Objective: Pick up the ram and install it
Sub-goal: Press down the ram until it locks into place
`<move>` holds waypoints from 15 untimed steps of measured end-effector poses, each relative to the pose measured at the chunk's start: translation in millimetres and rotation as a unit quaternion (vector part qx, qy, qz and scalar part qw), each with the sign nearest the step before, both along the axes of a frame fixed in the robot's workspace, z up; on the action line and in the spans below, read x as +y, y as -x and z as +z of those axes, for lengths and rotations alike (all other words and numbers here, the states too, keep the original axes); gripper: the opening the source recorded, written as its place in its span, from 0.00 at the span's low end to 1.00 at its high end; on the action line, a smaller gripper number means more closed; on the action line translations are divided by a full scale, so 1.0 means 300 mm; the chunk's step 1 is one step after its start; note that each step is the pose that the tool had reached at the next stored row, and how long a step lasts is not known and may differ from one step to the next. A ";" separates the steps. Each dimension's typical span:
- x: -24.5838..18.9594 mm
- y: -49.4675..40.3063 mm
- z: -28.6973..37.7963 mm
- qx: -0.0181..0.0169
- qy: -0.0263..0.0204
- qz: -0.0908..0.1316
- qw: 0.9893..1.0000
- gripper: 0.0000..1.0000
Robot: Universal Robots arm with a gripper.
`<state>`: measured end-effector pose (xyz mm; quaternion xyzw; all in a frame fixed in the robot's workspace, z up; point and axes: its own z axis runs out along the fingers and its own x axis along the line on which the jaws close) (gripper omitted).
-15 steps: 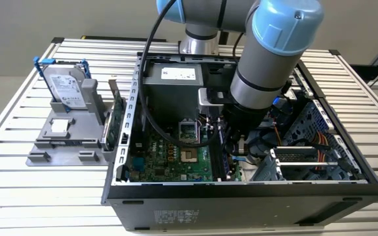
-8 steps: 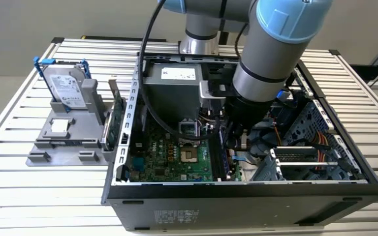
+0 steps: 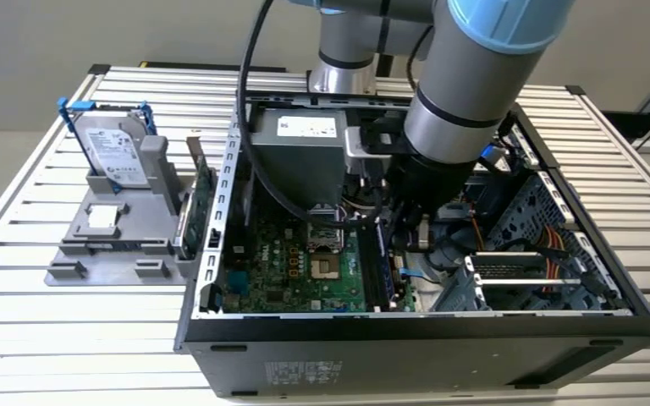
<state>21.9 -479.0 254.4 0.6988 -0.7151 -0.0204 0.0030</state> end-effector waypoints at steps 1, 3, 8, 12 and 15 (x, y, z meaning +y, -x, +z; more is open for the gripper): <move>0.000 0.000 0.004 0.000 0.000 0.000 1.000 0.00; 0.000 0.000 0.013 0.000 0.000 0.000 1.000 0.00; 0.000 0.000 0.037 0.000 0.000 0.000 1.000 0.00; 0.000 0.000 0.060 0.000 0.000 0.000 1.000 0.00; 0.000 0.000 0.078 0.000 0.000 0.000 1.000 0.00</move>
